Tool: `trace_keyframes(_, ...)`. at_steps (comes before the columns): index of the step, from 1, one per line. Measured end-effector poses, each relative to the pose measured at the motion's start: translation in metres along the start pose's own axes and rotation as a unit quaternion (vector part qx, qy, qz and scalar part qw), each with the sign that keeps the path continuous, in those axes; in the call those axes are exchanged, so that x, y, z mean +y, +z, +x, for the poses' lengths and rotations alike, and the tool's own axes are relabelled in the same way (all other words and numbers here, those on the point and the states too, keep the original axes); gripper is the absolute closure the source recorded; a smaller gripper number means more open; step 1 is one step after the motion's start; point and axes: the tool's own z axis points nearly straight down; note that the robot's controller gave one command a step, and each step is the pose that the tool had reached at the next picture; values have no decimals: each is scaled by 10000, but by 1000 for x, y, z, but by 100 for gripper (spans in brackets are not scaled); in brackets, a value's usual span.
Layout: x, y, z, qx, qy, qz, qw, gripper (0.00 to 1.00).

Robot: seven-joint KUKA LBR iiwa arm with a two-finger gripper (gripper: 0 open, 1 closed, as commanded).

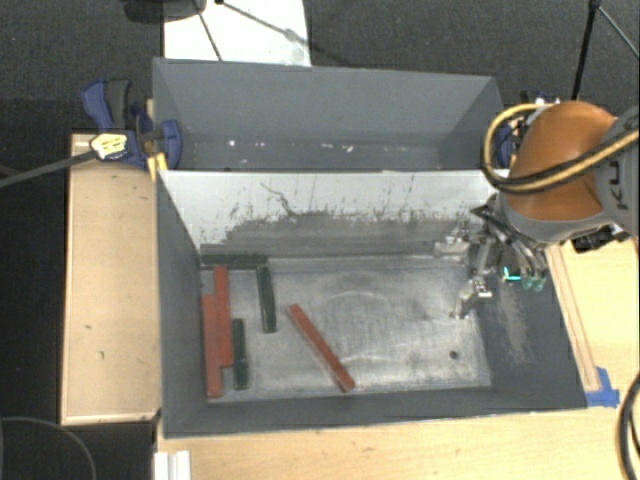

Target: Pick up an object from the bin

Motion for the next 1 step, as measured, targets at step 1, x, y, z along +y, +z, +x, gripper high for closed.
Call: trace_keyframes(1, 0, -4, -2, -40, -11, 5, 10000, 0)
